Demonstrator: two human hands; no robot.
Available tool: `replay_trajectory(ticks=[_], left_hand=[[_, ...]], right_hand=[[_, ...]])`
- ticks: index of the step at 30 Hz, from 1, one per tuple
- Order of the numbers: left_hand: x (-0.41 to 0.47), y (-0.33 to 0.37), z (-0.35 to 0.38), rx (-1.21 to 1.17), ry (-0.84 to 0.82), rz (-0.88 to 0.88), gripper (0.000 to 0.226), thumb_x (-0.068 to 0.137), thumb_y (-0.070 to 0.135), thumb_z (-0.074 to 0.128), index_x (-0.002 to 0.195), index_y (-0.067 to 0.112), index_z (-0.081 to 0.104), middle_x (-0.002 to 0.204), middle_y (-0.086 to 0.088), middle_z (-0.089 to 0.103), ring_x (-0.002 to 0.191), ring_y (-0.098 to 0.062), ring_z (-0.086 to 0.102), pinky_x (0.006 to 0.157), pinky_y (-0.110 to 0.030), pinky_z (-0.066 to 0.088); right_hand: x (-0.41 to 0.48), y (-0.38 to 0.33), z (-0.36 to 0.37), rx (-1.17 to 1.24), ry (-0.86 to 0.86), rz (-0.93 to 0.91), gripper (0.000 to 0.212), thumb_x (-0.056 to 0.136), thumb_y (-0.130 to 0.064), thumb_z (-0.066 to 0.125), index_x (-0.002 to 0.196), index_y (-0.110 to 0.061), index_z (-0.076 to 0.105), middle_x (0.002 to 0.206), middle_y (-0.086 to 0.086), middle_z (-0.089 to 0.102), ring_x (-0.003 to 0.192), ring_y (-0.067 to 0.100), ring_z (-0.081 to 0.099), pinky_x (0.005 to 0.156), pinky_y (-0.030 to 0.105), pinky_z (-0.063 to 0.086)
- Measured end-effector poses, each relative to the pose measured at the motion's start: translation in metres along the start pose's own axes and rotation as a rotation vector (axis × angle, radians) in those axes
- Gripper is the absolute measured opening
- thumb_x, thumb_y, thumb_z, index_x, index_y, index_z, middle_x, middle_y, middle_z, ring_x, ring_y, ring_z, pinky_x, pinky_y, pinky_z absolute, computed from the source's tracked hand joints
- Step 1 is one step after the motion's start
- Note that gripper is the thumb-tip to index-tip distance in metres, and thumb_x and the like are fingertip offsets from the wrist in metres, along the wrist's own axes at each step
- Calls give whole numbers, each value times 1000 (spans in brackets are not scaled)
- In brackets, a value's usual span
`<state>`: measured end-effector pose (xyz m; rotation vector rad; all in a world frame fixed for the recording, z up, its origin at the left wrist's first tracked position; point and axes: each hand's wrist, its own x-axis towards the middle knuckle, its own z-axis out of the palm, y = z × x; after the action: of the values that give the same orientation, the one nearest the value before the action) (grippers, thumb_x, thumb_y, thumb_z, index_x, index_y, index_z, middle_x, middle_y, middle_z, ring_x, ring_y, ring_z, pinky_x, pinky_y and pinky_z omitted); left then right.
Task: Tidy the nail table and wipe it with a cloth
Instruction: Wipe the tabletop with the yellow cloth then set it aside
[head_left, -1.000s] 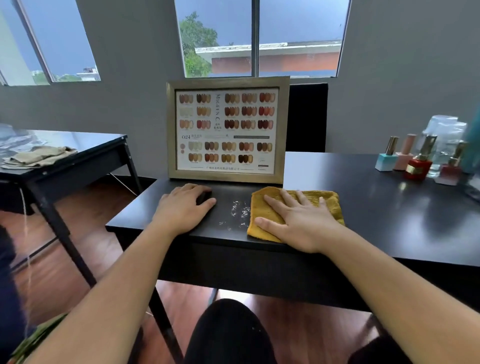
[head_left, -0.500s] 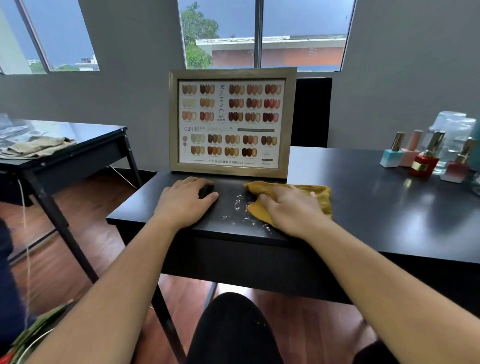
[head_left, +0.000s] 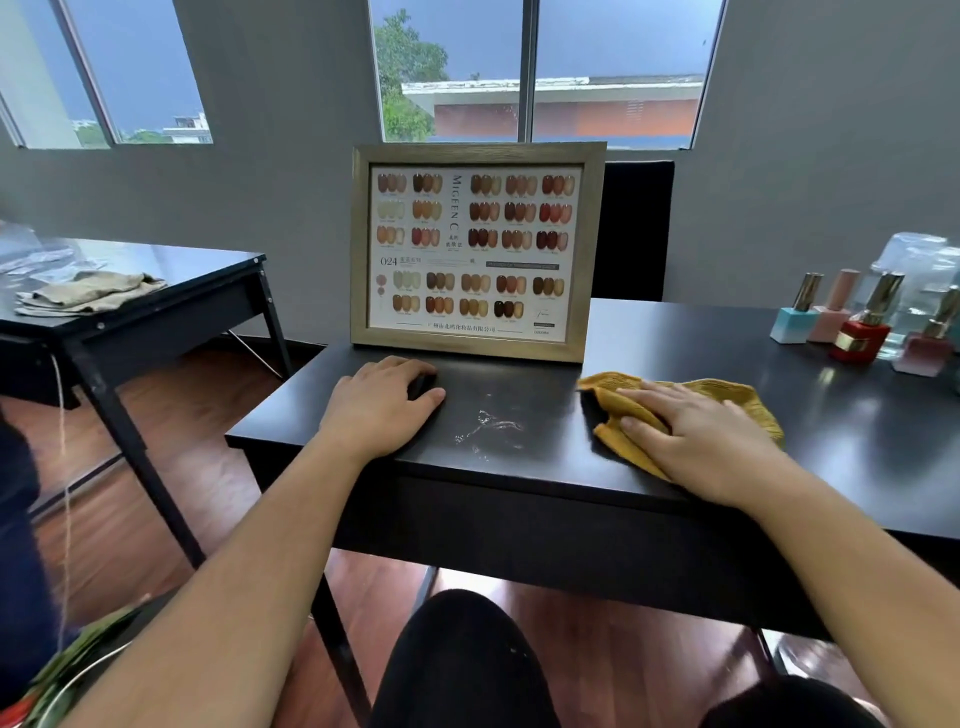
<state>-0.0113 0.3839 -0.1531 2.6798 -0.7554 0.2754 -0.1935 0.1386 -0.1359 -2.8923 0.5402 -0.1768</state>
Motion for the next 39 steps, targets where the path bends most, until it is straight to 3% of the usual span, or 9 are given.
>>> replay_trajectory(ticks=[5,9,12,16,22,28,33,36,39], left_hand=[[-1,1,-2,12,-13,-2,43,91,52,41,130,35,48,141,8,45,129,-17,40,105,-39,33],[-1,0,-4,17,-25,-1,43,91,52,40,131,36,47,142,7,45,130,-18,39,104,-40,34],[0,1,-4,15,-28,-2,42,91,52,40,130,37,47,141,8,44,130,-17,39,103,-38,33],[-1,1,-3,4,-23,-3,41,91,51,41,129,37,48,140,9,45,130,-16,40,105,-38,33],[-2,4,-5,-2,-18,-6,41,91,50,41,129,36,48,140,9,45,130,-16,39,106,-38,33],[-5,7,-7,-7,-15,-18,40,92,49,42,129,35,49,140,9,45,130,-16,39,104,-37,32],[-4,8,-8,-13,-16,-16,41,92,49,43,130,35,49,141,8,46,130,-16,39,106,-38,33],[-4,7,-7,-16,-6,-11,40,92,48,43,129,34,50,140,8,47,130,-16,40,105,-38,33],[-4,8,-7,-11,-8,-9,41,92,48,43,129,34,50,140,7,47,130,-17,40,106,-38,33]], right_hand=[[13,-64,19,-19,-21,-84,55,95,-55,25,147,-37,23,159,-7,14,147,24,7,115,52,4],[2,-85,18,17,-113,-373,50,97,-51,23,146,-43,19,158,-14,12,147,15,4,118,48,0],[-9,-56,9,47,-139,-448,46,97,-52,24,144,-51,19,156,-23,13,145,4,4,119,41,1],[-14,0,-5,2,-144,-279,44,95,-56,24,139,-58,19,155,-25,9,145,2,2,117,50,-8],[1,29,-8,-54,-145,83,55,86,-71,12,140,-60,9,160,-11,-2,147,23,-7,109,67,-10],[9,-47,11,-31,-172,-164,55,90,-67,13,143,-55,7,160,-6,-4,146,27,-12,108,65,-14],[-7,-27,5,3,-181,-356,47,93,-62,15,140,-60,10,157,-21,0,145,8,-9,115,53,-10],[-16,14,-4,34,-156,-300,45,93,-60,19,138,-62,14,155,-27,3,144,0,-5,117,46,-5],[-18,47,-10,43,-88,-88,47,93,-59,23,140,-57,19,156,-23,9,144,1,0,116,49,-1]])
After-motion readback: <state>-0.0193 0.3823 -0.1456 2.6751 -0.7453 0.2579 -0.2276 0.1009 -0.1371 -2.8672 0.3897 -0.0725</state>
